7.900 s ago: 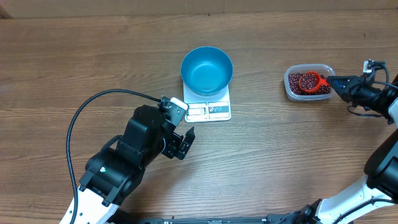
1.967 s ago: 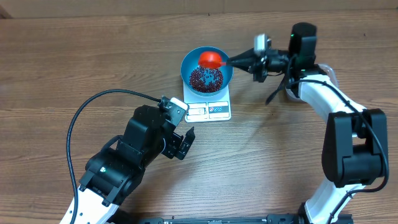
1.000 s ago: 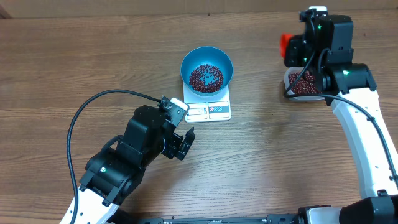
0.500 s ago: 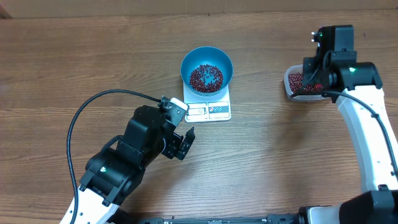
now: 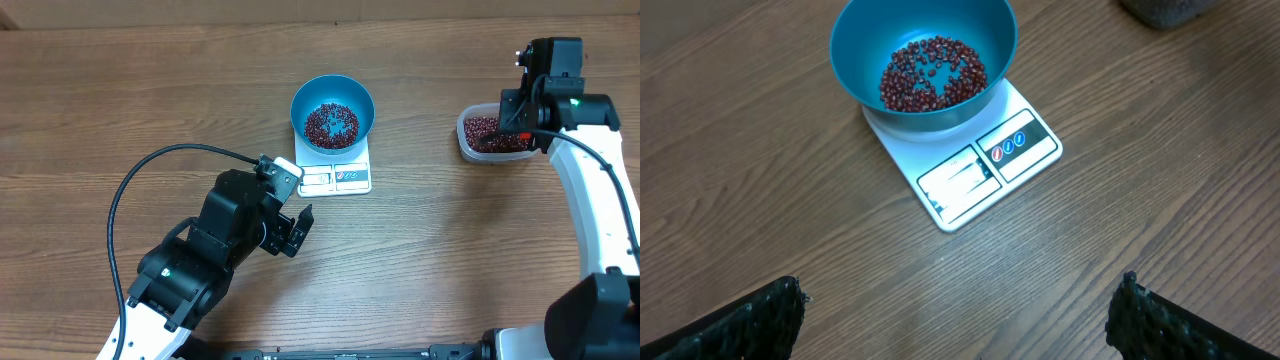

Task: Scoop item into bowl and weigh 150g on scale
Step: 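Move the empty scoop back right into the bean tub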

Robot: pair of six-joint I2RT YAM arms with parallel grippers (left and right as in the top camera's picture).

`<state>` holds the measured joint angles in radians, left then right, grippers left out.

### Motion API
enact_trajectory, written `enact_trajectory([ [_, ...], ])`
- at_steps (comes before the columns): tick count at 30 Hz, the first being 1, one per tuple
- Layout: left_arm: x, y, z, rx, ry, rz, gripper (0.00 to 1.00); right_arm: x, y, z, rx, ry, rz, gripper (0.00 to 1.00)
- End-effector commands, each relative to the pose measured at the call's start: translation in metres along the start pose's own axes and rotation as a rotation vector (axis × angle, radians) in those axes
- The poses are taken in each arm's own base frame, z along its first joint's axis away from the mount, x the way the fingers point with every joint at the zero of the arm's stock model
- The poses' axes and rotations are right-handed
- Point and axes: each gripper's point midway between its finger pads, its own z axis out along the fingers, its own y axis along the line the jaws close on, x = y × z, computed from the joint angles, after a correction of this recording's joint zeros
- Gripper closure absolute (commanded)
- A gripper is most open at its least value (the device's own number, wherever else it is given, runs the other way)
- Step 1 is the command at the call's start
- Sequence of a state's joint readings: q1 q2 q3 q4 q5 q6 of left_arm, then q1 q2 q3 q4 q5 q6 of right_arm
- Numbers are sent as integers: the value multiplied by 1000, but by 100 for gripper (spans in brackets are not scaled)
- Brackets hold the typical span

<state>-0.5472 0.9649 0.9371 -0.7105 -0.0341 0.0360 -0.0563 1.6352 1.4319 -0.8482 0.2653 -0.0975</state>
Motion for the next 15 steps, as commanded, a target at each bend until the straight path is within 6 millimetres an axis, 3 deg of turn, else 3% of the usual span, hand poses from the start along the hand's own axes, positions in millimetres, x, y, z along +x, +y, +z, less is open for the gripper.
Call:
enact_trajectory([
  [1, 1, 3, 0, -10, 0, 16, 0, -3, 6, 12, -13, 14, -14, 96],
  [15, 1, 3, 0, -10, 0, 16, 0, 6, 25, 58, -61, 73, -31, 96],
])
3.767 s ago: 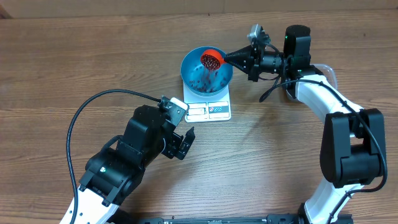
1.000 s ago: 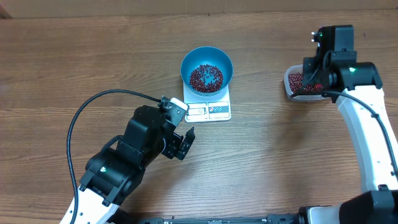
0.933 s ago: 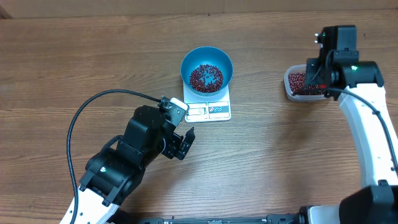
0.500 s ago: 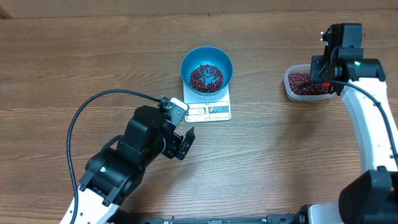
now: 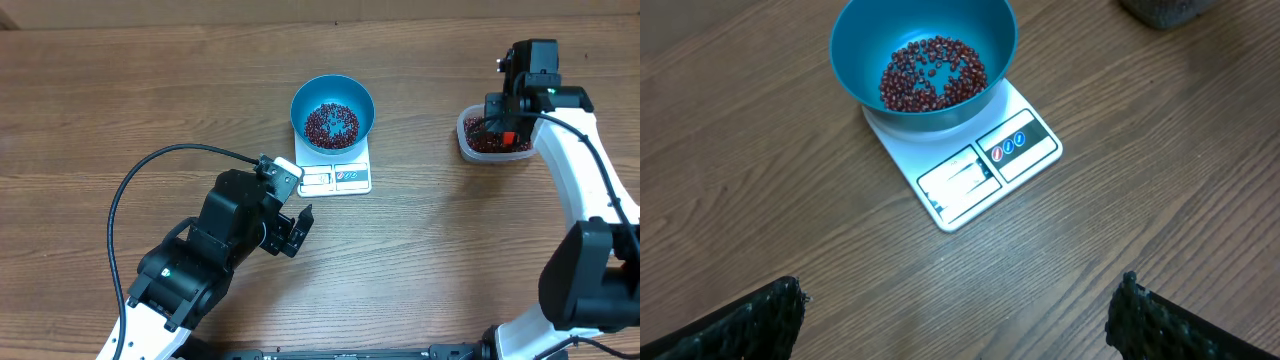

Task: Scoop item into bowl and weigh 150g on scale
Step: 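Move the empty scoop back right into the bean tub, then scoop more red beans from the tub with the right gripper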

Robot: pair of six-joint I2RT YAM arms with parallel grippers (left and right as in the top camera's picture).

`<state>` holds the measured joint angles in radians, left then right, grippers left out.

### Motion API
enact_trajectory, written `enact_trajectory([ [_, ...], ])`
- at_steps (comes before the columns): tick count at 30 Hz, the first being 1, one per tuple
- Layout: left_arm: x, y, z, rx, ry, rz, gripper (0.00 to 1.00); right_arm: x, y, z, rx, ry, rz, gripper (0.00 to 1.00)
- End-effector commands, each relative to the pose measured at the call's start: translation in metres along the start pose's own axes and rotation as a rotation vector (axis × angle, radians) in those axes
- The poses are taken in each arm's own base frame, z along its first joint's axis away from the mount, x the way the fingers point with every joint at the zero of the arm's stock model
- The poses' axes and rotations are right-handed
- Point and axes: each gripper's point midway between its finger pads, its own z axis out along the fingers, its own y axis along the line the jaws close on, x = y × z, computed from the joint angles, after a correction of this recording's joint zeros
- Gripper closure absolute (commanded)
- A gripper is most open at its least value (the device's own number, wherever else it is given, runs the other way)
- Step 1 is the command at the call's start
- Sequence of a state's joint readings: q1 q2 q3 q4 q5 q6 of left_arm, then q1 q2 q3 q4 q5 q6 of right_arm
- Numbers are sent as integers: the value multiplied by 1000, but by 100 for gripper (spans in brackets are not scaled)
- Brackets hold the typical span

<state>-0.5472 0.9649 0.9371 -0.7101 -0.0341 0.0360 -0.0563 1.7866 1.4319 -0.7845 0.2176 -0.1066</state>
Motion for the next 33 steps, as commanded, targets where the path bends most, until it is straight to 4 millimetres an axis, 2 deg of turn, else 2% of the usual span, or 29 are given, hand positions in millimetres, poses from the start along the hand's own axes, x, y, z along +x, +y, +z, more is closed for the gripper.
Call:
enact_trajectory([
  [1, 1, 3, 0, -10, 0, 16, 0, -7, 3, 4, -10, -12, -4, 96],
  [8, 1, 3, 0, -10, 0, 16, 1, -3, 6, 15, -15, 11, -11, 96],
  [11, 1, 3, 0, -10, 0, 16, 0, 3, 15, 23, -59, 38, -16, 96],
  [18, 1, 3, 0, -10, 0, 16, 0, 8, 25, 25, -115, 51, -17, 96],
  [24, 1, 3, 0, -10, 0, 16, 0, 25, 35, 28, -173, 96, -44, 96],
  [28, 1, 3, 0, -10, 0, 16, 0, 26, 45, 26, -237, 97, -64, 96],
  [33, 1, 3, 0, -10, 0, 16, 1, 25, 48, 24, -316, 89, -50, 96],
])
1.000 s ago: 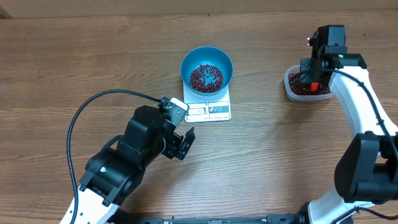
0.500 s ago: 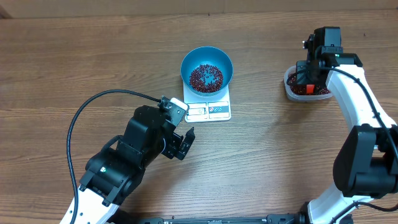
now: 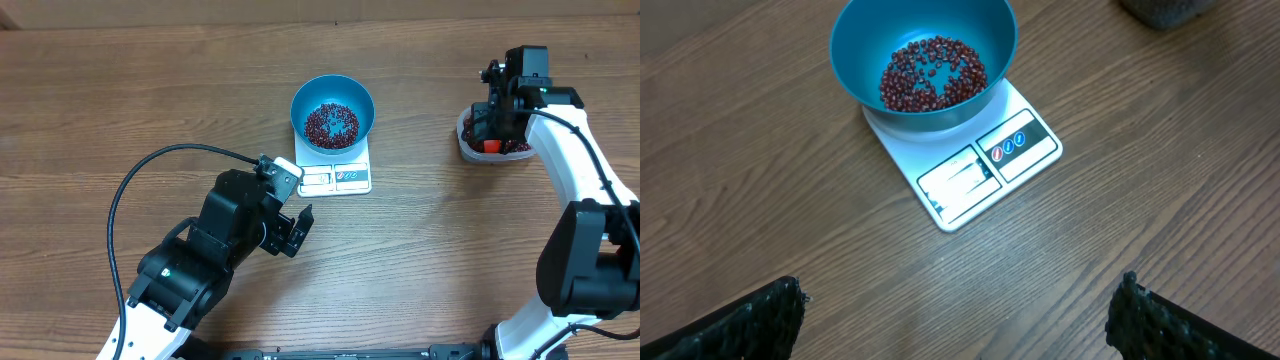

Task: Scoop item into bowl and weigh 150g on scale
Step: 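Scoop more red beans from the tub with the right gripper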

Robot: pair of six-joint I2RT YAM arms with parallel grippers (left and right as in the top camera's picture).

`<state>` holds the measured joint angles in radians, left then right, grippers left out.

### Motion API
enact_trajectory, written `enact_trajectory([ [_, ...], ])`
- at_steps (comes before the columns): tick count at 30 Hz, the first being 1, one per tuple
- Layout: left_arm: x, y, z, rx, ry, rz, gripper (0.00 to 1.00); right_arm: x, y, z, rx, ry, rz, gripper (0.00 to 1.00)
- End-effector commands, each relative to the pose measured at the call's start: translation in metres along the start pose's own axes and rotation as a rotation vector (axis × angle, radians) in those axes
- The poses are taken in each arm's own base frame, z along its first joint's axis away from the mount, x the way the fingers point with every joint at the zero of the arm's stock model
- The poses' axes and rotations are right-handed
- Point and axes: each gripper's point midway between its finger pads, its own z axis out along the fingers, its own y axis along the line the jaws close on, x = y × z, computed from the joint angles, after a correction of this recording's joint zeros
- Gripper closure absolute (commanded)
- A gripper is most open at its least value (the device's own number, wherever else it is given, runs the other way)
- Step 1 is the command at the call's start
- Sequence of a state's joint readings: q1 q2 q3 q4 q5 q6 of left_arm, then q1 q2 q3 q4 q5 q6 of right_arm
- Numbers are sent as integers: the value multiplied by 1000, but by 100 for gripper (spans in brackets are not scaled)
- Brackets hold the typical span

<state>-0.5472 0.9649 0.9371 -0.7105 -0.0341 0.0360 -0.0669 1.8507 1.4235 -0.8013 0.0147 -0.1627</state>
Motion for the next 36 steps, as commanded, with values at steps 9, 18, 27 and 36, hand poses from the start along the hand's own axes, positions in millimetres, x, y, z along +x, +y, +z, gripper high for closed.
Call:
enact_trajectory([
  [9, 1, 3, 0, -10, 0, 16, 0, 7, -11, 0, -236, -16, 103, 96],
  [18, 1, 3, 0, -10, 0, 16, 0, 24, -32, 5, -253, 10, 158, 96],
  [27, 1, 3, 0, -10, 0, 16, 0, 26, -17, 8, -354, -7, 164, 96],
  [36, 1, 3, 0, -10, 0, 16, 1, 26, -10, 16, -439, -8, 187, 96],
])
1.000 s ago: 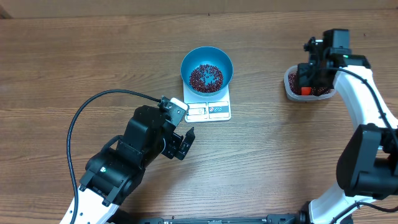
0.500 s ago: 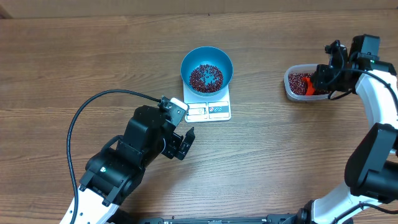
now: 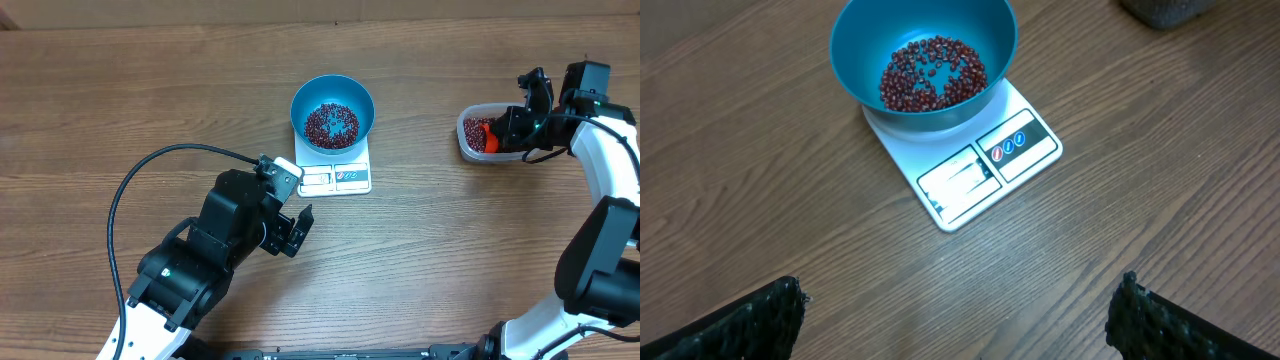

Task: Scoop item into bowl and weigh 150g on scale
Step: 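Scoop more red beans from the tub with the right gripper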

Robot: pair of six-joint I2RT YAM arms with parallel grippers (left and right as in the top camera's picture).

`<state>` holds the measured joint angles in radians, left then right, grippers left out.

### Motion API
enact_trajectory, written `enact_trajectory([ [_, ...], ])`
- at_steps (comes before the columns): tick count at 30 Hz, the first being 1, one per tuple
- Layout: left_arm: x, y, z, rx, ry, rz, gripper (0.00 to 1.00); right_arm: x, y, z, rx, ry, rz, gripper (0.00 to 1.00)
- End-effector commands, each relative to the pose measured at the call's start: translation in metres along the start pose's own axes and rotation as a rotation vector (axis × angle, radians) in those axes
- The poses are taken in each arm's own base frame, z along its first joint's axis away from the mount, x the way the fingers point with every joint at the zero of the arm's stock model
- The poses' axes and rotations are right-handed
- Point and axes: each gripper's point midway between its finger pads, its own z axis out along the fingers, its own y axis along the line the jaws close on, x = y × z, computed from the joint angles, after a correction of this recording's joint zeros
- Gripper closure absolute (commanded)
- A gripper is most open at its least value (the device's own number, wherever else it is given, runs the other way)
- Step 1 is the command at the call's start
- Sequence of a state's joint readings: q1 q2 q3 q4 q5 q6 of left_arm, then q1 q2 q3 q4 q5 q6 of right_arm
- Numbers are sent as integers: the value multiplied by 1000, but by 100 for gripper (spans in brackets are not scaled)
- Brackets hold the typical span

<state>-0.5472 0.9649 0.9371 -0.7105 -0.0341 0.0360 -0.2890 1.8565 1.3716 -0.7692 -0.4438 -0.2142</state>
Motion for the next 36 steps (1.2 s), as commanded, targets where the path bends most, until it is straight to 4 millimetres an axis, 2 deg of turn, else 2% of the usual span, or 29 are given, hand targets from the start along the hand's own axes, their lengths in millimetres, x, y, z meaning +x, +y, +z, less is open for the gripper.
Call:
enact_trajectory([
  [1, 1, 3, 0, -10, 0, 16, 0, 20, -2, 20, -76, 61, 52, 96],
  [7, 1, 3, 0, -10, 0, 16, 1, 30, -11, 33, -99, 93, 91, 96],
  [24, 1, 3, 0, -10, 0, 16, 0, 28, -26, 33, -87, 76, 112, 96],
  [31, 1, 3, 0, -10, 0, 16, 1, 36, -36, 41, -89, 95, 145, 96],
  [36, 1, 3, 0, -10, 0, 16, 0, 34, -36, 41, -111, 87, 151, 96],
])
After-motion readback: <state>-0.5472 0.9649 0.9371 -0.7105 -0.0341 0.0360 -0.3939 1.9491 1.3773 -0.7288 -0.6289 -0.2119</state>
